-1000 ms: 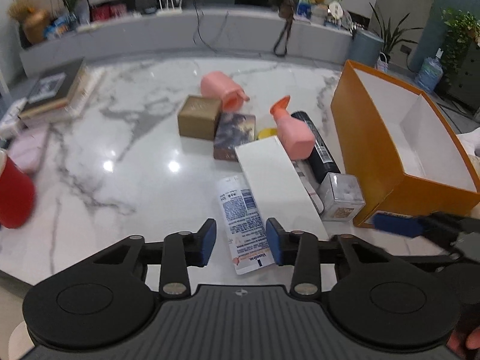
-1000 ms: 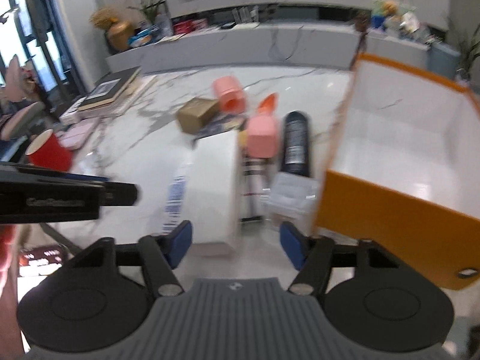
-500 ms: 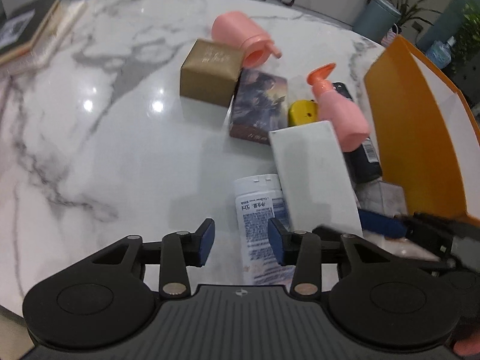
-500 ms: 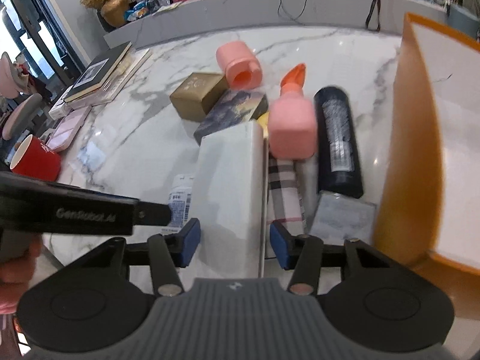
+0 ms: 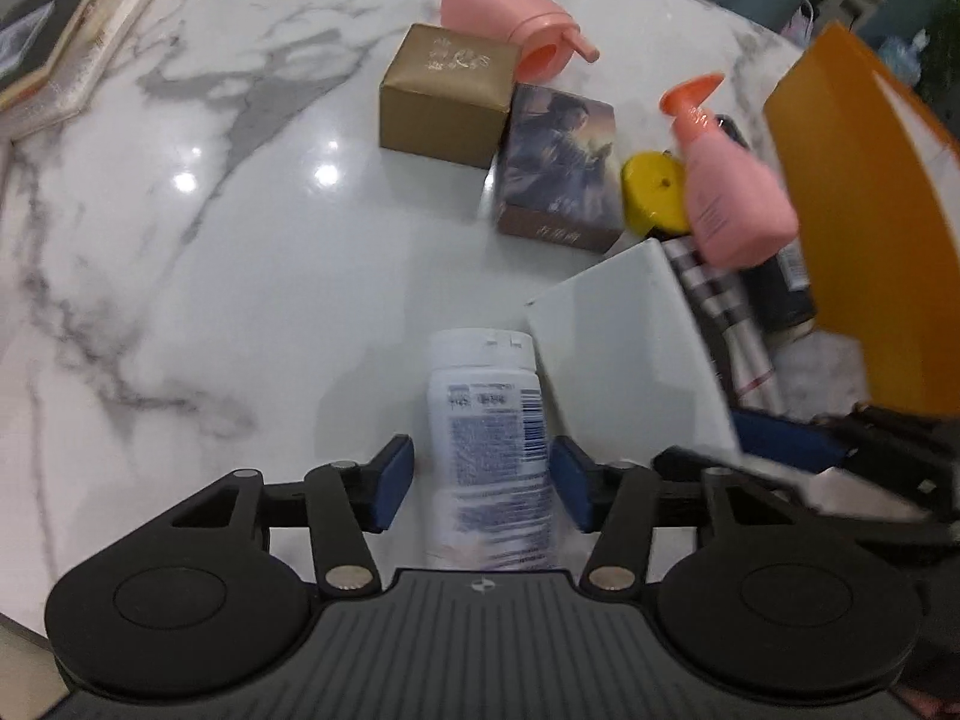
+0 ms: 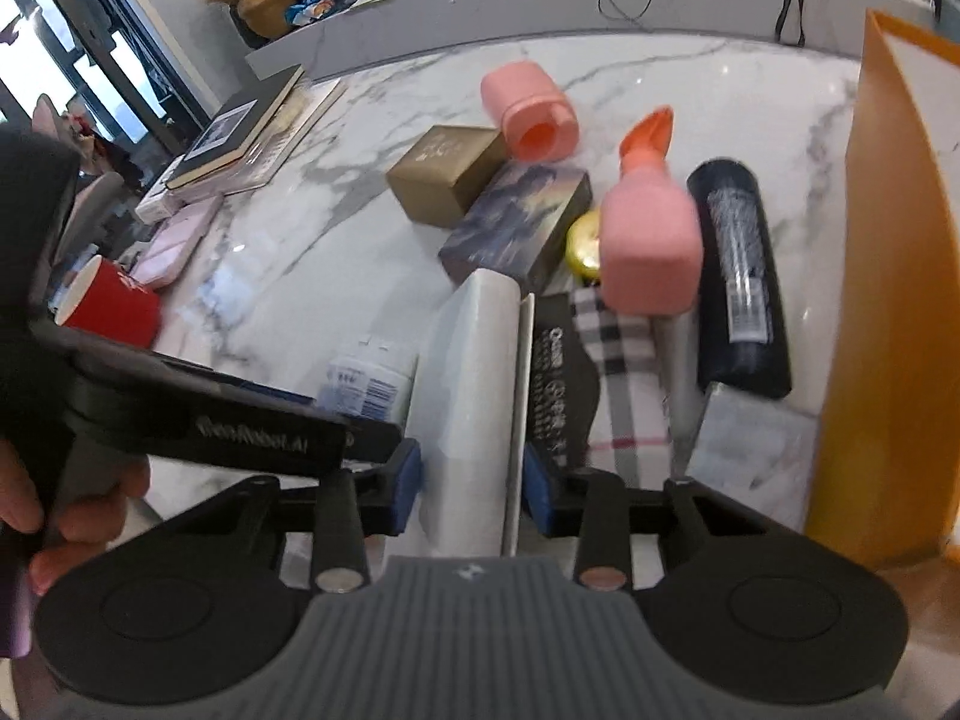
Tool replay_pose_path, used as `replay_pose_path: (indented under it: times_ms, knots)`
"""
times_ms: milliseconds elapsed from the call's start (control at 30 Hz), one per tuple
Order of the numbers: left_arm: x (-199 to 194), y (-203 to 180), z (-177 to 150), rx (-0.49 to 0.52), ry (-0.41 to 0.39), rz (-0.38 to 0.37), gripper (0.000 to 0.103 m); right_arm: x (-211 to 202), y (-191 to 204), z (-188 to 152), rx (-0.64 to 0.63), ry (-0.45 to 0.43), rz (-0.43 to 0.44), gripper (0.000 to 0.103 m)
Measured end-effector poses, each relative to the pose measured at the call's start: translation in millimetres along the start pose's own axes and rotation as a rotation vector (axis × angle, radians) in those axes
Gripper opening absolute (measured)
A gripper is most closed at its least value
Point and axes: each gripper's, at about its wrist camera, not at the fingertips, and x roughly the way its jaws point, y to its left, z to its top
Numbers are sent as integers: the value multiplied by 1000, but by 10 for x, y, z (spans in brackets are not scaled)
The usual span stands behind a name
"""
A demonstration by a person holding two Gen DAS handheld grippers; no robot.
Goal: Organize rigid objects
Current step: 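Grasp the white tube with the left tool while the right tool grasps the white box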
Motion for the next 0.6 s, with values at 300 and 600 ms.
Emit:
replay_pose_path:
  times_ms: [300, 600]
  knots:
    - [-9, 13, -39, 30, -34, 8, 52, 120, 0, 33, 50, -10, 46, 41]
    - [-23, 77, -36, 5, -41, -3, 51, 289, -77, 70, 154, 39, 108, 39]
